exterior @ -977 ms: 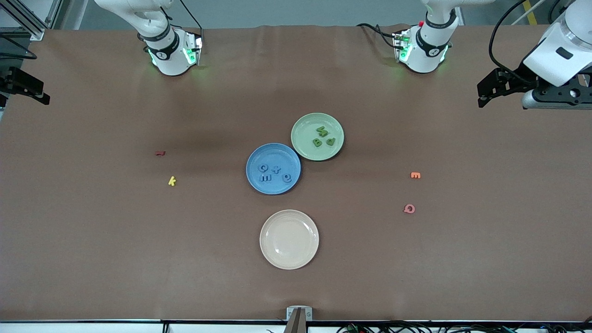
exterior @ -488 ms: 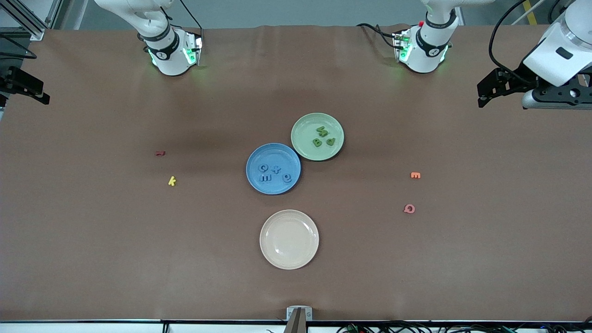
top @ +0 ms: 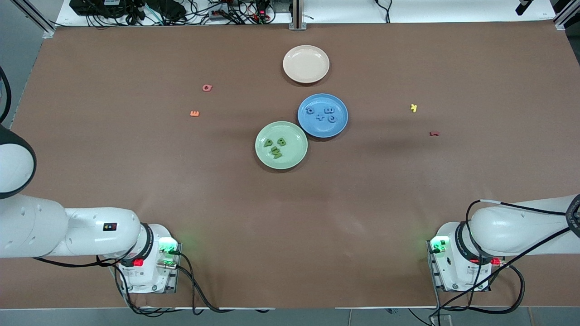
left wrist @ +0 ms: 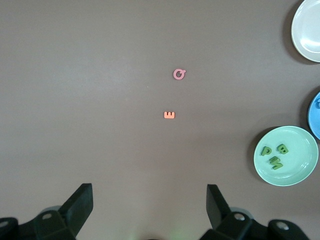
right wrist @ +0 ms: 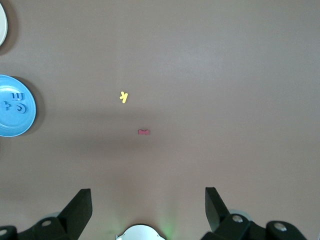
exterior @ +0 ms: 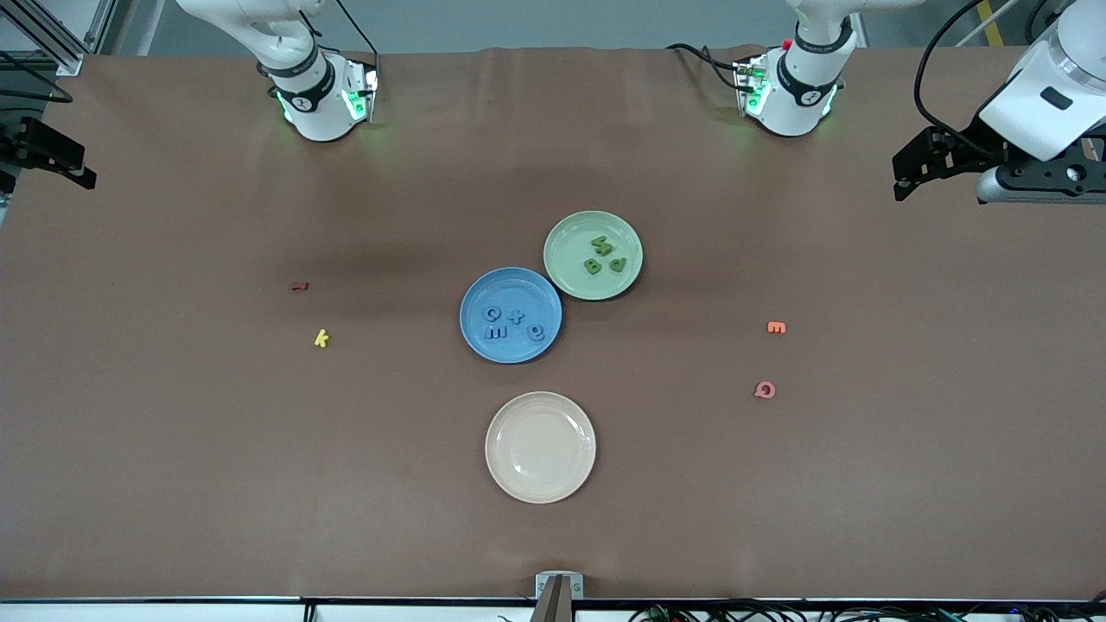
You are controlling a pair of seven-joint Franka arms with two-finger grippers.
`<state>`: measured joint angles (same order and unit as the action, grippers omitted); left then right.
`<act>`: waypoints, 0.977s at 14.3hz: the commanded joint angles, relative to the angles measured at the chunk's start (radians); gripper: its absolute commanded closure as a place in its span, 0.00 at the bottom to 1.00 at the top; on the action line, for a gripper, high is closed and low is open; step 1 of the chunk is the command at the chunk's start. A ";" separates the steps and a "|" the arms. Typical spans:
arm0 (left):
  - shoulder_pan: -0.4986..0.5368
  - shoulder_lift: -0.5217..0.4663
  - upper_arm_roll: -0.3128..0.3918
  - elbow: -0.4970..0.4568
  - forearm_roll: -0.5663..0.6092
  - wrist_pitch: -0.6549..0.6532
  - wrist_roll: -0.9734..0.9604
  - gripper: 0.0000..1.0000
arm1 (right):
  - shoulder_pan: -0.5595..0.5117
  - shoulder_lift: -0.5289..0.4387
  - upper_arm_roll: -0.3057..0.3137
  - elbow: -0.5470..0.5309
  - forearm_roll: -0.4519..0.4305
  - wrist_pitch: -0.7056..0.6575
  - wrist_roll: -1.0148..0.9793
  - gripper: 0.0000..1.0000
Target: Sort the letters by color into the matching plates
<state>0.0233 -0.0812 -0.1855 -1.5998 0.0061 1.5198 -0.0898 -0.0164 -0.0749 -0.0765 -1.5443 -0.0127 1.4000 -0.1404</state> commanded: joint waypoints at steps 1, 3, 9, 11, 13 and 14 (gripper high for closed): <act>0.004 -0.006 0.000 0.003 0.006 0.002 0.016 0.00 | 0.003 -0.032 -0.003 -0.042 0.023 0.019 0.016 0.00; 0.004 -0.006 -0.002 0.003 0.006 0.002 0.016 0.00 | 0.004 -0.034 -0.003 -0.042 0.030 0.028 0.016 0.00; 0.003 -0.006 -0.002 0.003 0.006 0.002 0.015 0.00 | 0.004 -0.063 -0.005 -0.083 0.048 0.048 0.035 0.00; 0.003 -0.005 -0.002 0.003 0.008 0.002 0.013 0.00 | 0.003 -0.072 -0.006 -0.094 0.065 0.054 0.041 0.00; 0.003 -0.005 -0.002 0.003 0.008 0.003 0.013 0.00 | 0.007 -0.072 -0.003 -0.092 0.065 0.050 0.096 0.00; 0.003 -0.005 -0.002 0.003 0.006 0.002 0.013 0.00 | 0.009 -0.072 -0.003 -0.091 0.063 0.050 0.096 0.00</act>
<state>0.0238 -0.0812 -0.1853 -1.5998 0.0061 1.5198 -0.0898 -0.0162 -0.1156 -0.0764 -1.6033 0.0347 1.4362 -0.0795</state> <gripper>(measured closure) 0.000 0.000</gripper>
